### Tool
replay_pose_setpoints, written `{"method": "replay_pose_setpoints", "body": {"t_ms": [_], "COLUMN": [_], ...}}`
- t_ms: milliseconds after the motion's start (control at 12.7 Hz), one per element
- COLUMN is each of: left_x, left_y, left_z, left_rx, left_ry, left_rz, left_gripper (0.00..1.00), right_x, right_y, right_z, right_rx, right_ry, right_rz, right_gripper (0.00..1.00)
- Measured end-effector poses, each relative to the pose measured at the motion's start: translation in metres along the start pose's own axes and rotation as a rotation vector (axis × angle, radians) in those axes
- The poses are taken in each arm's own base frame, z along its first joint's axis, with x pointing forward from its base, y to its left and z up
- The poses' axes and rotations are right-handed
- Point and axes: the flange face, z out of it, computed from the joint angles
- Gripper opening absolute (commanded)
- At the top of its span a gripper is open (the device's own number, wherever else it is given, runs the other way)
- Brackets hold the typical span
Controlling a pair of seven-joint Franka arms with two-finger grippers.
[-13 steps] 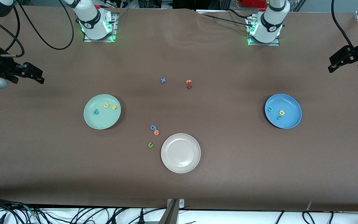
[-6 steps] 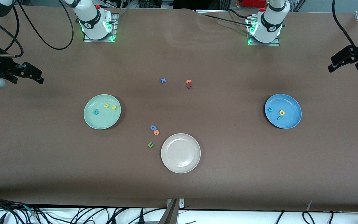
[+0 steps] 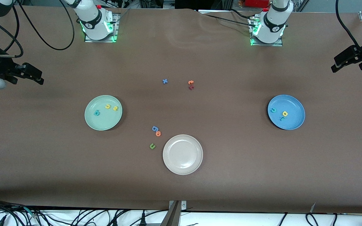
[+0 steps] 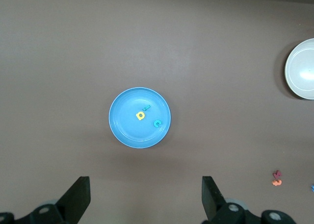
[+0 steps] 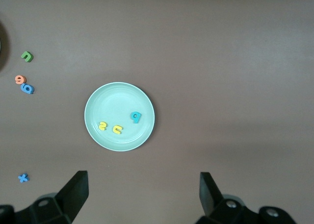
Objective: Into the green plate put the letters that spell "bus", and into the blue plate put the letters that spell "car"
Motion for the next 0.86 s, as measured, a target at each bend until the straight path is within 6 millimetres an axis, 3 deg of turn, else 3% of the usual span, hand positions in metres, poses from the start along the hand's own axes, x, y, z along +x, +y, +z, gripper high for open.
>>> {"method": "replay_pose_setpoints", "body": {"t_ms": [393, 864], "left_x": [0.000, 0.000], "left_y": [0.001, 0.005], "left_z": [0.000, 0.001], "left_rx": [0.005, 0.009], "left_ry": [0.000, 0.000], "left_rz": [0.003, 0.011], "left_gripper": [1.00, 1.00], "right_x": [0.004, 0.005], "right_y": [0.002, 0.029], "right_z": [-0.004, -0.002], "right_rx": [0.001, 0.004], "right_ry": [0.030, 0.026], "right_rz": [0.006, 0.054], "right_gripper": [1.00, 1.00]}}
